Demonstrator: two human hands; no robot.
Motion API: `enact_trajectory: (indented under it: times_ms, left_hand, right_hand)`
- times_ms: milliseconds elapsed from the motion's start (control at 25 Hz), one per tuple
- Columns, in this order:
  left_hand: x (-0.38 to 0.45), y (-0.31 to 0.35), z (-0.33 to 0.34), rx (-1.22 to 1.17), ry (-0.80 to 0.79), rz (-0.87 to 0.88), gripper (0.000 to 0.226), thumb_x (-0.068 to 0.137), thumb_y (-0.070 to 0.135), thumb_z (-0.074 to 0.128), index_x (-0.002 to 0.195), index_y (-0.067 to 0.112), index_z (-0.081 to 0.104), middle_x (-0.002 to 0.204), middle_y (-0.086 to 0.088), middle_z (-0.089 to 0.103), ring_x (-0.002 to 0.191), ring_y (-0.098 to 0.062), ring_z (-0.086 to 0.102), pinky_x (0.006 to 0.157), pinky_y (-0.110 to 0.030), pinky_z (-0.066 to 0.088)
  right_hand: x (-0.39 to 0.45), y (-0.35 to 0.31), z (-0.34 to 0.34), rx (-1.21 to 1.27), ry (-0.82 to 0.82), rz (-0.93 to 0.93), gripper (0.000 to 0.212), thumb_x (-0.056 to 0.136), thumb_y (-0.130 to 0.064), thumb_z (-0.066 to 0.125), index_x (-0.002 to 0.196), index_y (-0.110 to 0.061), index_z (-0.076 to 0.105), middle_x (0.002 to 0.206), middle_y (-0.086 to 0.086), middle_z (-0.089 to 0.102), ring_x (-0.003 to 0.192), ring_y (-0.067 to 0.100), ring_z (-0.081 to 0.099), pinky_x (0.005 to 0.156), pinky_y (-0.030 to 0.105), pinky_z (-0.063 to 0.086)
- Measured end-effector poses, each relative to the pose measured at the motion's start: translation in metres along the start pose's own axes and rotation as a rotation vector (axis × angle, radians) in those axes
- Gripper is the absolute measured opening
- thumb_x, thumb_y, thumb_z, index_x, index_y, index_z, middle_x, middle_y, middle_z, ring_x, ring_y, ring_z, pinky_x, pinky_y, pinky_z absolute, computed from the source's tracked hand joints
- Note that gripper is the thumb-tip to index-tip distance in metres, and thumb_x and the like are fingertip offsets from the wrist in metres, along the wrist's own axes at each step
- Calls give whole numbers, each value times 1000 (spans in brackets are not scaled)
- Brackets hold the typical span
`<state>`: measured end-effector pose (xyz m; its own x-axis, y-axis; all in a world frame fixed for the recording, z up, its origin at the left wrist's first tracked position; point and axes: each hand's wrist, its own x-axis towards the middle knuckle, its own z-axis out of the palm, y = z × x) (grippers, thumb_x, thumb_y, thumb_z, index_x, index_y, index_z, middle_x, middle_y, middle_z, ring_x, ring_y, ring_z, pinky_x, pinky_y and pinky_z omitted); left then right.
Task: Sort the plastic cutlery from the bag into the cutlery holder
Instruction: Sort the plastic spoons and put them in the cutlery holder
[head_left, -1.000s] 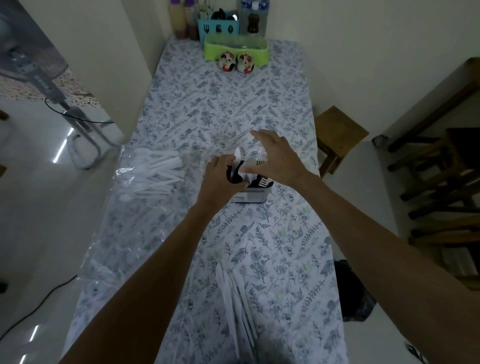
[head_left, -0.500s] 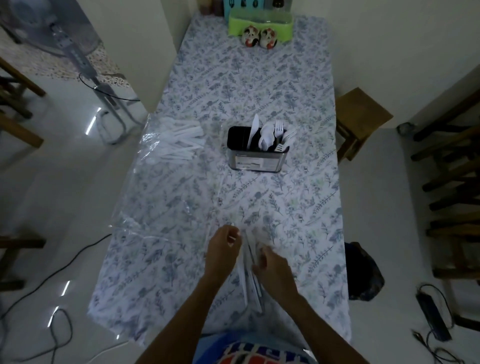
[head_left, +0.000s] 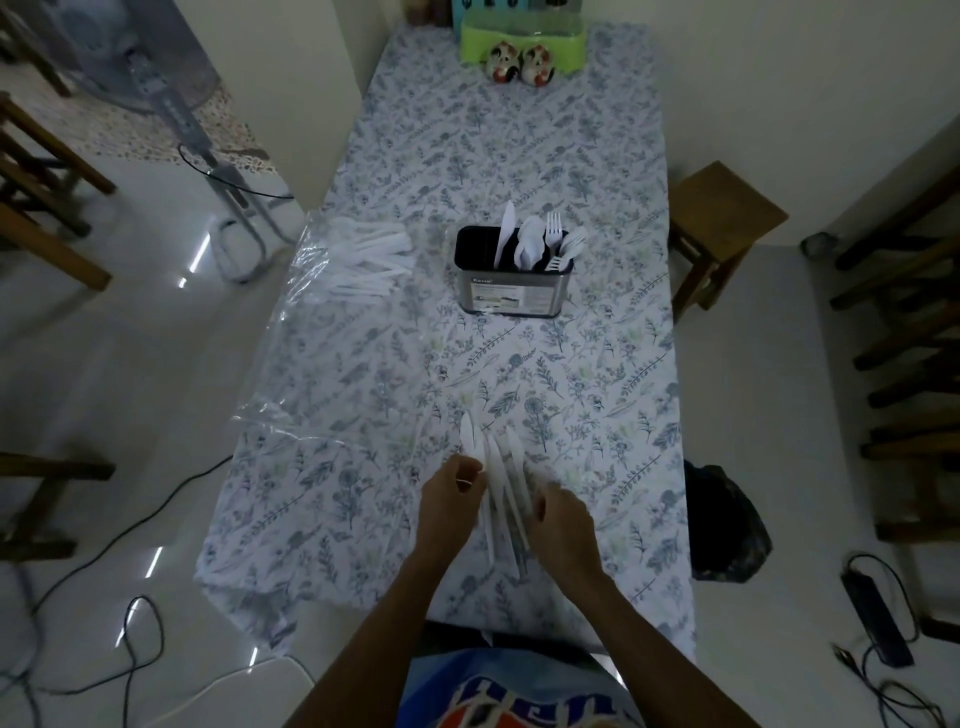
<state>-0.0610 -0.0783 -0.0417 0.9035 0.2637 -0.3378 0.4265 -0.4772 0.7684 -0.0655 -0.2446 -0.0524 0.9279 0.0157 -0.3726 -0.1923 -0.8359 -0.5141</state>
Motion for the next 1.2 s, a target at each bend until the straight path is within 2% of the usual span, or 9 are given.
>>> enact_trajectory:
  times_ms: [160, 320, 440, 600, 680, 800, 920, 1040, 1200]
  left_hand:
    - [-1, -4, -8, -10, -20, 25, 5, 97, 23, 65, 100, 19, 67, 92, 10, 68, 84, 0, 65, 71, -13, 50]
    - [8, -1, -13, -16, -63, 73, 1, 97, 18, 65, 97, 18, 66, 89, 12, 66, 82, 1, 63, 69, -8, 48]
    - [16, 5, -15, -91, -169, 49, 12, 96, 25, 68, 104, 17, 64, 93, 11, 67, 84, 0, 64, 73, -16, 51]
    - [31, 7, -22, -442, -323, -162, 21, 97, 16, 66, 114, 6, 59, 101, -14, 75, 88, -27, 75, 70, -36, 63]
    - [35, 9, -32, -567, -348, -251, 15, 101, 5, 57, 115, 2, 55, 98, -20, 73, 80, -30, 74, 62, -33, 62]
    - [45, 2, -43, -554, -340, -288, 13, 105, 2, 48, 117, 1, 49, 88, -18, 66, 67, -24, 68, 55, -30, 59]
    - [49, -3, -46, -505, -379, -302, 10, 107, 6, 43, 114, 4, 50, 88, -15, 66, 66, -23, 66, 62, -36, 53]
    - [49, 1, -50, -584, -426, -379, 4, 103, 8, 53, 106, 10, 53, 95, -14, 69, 70, -22, 68, 66, -37, 54]
    - [54, -3, -47, -636, -449, -358, 15, 99, 17, 65, 108, 8, 58, 102, -17, 74, 79, -23, 74, 71, -40, 61]
  right_hand:
    - [-1, -5, -1, -87, -4, 7, 16, 97, -10, 49, 108, -5, 59, 100, 12, 64, 92, 29, 64, 70, 33, 47]
    - [3, -12, 0, -109, -25, 123, 23, 100, -18, 46, 116, -6, 58, 107, 12, 66, 96, 29, 66, 76, 36, 53]
    - [-1, -23, -4, -64, -42, 73, 11, 95, -17, 55, 102, -9, 58, 93, 5, 64, 84, 23, 63, 65, 26, 42]
    - [-11, -49, 0, 148, -66, -122, 8, 87, -12, 68, 88, -10, 60, 75, -2, 58, 63, 10, 53, 54, 12, 34]
    - [-6, -44, 9, 169, 22, -66, 12, 94, -16, 64, 94, -5, 63, 81, 7, 63, 70, 17, 57, 60, 20, 39]
    - [2, -33, 18, -105, 25, 74, 26, 101, -26, 54, 113, -3, 61, 105, 14, 67, 95, 26, 64, 77, 32, 48]
    - [2, -37, 21, -178, 3, 111, 27, 100, -24, 52, 117, -4, 60, 112, 14, 67, 101, 28, 64, 84, 33, 50]
    - [0, -44, 22, -94, 132, 172, 25, 95, -25, 61, 110, -4, 59, 99, 10, 63, 86, 23, 60, 65, 23, 43]
    - [-6, -75, 30, 54, 138, -60, 13, 90, -20, 68, 89, -8, 64, 81, 6, 62, 67, 15, 53, 61, 24, 41]
